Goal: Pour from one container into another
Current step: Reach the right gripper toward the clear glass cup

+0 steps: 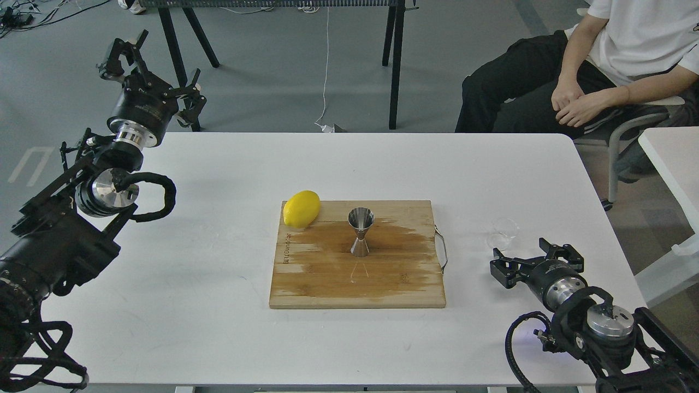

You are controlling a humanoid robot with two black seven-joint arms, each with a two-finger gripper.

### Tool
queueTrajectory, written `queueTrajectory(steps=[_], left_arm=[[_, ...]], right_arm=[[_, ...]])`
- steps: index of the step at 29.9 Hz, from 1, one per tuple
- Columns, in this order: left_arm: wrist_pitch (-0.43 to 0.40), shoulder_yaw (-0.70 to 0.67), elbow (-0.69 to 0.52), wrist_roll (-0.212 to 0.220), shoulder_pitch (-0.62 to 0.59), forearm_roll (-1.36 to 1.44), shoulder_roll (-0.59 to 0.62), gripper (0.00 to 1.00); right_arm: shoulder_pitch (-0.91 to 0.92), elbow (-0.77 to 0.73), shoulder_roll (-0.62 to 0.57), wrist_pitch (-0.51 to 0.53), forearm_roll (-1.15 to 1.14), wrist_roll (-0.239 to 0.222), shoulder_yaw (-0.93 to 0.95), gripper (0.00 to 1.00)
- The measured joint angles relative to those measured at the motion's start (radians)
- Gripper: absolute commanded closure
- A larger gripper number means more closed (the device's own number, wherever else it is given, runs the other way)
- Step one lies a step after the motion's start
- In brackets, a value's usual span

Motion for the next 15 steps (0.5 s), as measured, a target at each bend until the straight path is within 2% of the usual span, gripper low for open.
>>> queueTrajectory(steps=[15], left_arm=[[-0.003, 0.003, 0.02, 0.001, -0.007, 0.001, 0.004, 0.0]], right_arm=[[0.099, -0.128, 0.039, 0.017, -0.001, -0.005, -0.022, 0.07]])
